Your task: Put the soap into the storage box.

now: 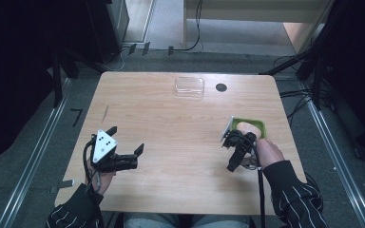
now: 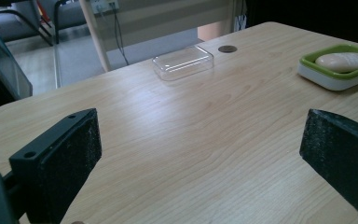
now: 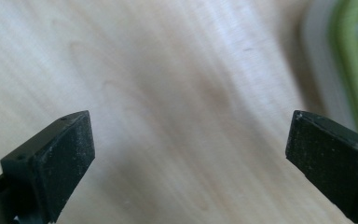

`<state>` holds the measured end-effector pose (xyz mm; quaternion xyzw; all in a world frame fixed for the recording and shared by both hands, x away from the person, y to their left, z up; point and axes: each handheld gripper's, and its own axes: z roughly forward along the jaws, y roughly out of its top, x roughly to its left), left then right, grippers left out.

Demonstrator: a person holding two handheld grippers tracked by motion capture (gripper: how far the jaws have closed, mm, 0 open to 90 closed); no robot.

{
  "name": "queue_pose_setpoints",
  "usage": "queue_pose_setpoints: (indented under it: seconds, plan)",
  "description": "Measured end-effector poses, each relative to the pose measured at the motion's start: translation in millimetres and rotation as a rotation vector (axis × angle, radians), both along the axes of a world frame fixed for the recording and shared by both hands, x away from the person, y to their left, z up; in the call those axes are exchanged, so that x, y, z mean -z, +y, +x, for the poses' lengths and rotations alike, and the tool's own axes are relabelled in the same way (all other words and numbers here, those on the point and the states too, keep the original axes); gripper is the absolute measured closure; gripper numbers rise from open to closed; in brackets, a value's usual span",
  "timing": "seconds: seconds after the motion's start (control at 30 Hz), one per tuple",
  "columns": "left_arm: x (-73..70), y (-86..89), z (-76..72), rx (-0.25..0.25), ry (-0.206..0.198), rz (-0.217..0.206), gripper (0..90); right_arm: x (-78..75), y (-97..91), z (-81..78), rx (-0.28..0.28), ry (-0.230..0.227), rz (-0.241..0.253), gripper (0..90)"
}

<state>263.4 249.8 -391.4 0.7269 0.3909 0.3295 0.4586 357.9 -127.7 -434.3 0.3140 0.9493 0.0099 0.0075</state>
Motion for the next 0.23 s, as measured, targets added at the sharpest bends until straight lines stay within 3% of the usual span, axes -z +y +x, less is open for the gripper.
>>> queue_pose_setpoints:
  seconds: [0.23]
  plan:
    - [0.3, -4.5, 3.3, 0.015, 0.002, 0.003, 0.0, 5.7, 3.3, -18.9, -0.032, -0.001, 0.002, 2.1]
